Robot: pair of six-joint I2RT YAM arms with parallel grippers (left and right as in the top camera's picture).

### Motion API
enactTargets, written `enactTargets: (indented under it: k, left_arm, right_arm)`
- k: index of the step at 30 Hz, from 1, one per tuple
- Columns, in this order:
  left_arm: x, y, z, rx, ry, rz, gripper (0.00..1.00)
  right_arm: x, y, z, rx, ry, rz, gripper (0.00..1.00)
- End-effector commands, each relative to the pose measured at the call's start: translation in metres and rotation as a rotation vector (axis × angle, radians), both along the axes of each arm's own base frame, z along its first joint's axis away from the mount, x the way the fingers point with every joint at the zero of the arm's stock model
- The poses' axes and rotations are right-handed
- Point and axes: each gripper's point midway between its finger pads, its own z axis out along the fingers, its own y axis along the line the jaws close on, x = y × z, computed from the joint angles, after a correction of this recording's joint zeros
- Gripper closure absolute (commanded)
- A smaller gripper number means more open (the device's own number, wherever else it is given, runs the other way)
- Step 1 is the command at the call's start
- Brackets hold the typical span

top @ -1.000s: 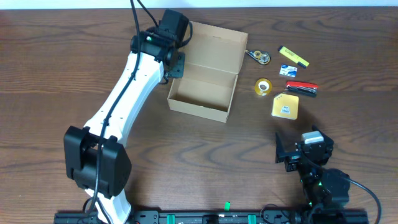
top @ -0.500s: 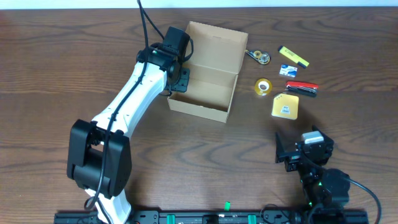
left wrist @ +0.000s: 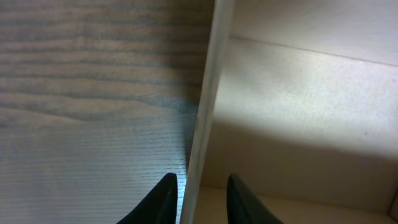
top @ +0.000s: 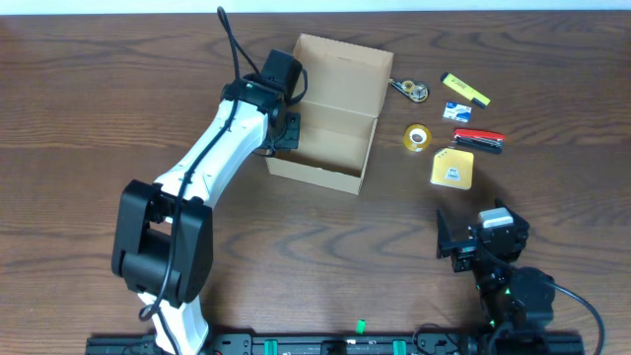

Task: Pack container

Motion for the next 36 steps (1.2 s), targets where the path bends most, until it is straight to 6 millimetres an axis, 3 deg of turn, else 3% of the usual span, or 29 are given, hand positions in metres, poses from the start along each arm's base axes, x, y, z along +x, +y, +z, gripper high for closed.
enactTargets:
  k: [1,10,31,36]
  left_arm:
    - [-0.005,0.002,-0.012,0.003,0.034,0.046,0.74]
    - [-0.011,0.006,-0.013,-0.009,0.063,0.165,0.85]
    - [-0.028,0.013,-0.016,-0.006,0.130,0.318,0.88]
    - [-0.028,0.013,-0.016,-0.007,0.131,0.318,0.83]
  right_arm:
    - [0.000,-0.001,-0.001,-0.010,-0.003,-0.001,0.01]
    - [0.000,-0.001,-0.001,-0.010,-0.002,-0.001,0.01]
    - [0.000,-0.001,-0.001,-0.010,-0.003,-0.001,0.01]
    - [0.000,-0.001,-0.001,-0.010,-0.003,-0.001,0.01]
